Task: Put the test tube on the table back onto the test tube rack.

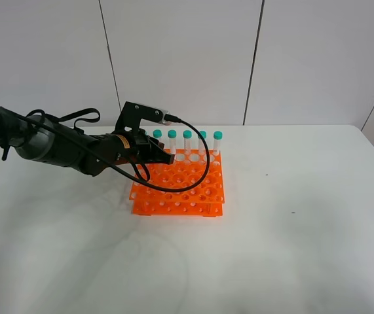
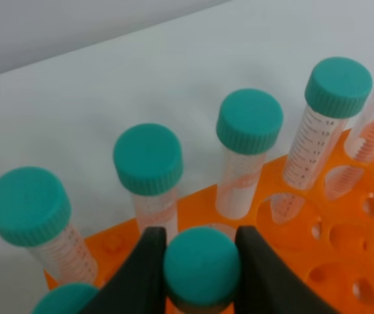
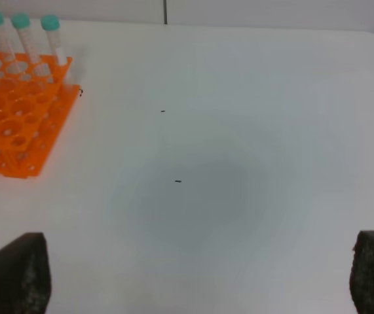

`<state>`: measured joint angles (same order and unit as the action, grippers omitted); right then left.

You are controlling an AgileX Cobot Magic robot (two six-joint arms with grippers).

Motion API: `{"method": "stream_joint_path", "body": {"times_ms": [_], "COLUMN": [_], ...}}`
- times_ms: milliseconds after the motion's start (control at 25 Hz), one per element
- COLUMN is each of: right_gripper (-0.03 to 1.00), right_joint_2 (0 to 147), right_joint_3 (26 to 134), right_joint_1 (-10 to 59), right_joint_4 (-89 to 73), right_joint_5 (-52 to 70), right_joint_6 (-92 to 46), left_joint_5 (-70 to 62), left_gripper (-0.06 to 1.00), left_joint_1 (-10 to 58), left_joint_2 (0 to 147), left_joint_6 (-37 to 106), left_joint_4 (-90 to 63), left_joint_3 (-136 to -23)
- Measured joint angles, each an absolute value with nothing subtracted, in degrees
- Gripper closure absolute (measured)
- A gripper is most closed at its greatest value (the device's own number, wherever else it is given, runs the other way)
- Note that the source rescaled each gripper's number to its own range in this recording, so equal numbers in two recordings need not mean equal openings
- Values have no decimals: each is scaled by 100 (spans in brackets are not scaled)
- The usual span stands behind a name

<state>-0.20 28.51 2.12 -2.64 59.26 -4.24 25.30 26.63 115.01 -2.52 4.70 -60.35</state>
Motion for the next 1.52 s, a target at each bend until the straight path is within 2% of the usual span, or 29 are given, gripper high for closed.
{"method": "stream_joint_path", "body": {"times_ms": [240, 360, 480, 960, 1000, 1160, 1200, 1320, 1520], "right_gripper": [-3, -3, -3, -3, -3, -3, -3, -3, -3], "right_joint_2": [-20, -20, -20, -20, -20, -20, -20, -20, -20], "right_joint_3": [2851, 2851, 2851, 2851, 2851, 2851, 2851, 2851, 2851], "right_joint_1": [212, 212, 212, 212, 212, 212, 212, 212, 212], "right_joint_4": [-264, -264, -264, -264, -264, -264, -264, -264, -264], "right_joint_5": [5926, 5926, 5926, 5926, 5926, 5926, 5926, 5926, 5926], "right_joint_6": [-424, -424, -424, -424, -424, -424, -424, -424, -424], "left_joint_5": [2535, 2457, 2383, 1629, 1517, 898, 666, -258, -2166], "left_gripper": [94, 77, 68, 62, 55, 15, 9, 2, 0], "left_joint_1": [2663, 2663, 2663, 2822, 2870, 3056, 3101, 3305, 3327], "left_joint_2": [11501, 11501, 11462, 10354, 10162, 9394, 9189, 8622, 8303], "left_joint_6": [-254, -281, -295, -317, -317, -317, -317, -329, -329], "left_joint_4": [470, 470, 470, 464, 464, 464, 464, 362, -80], "left_joint_3": [-6035, -6035, -6035, -6035, -6035, -6035, -6035, -6105, -6819]}}
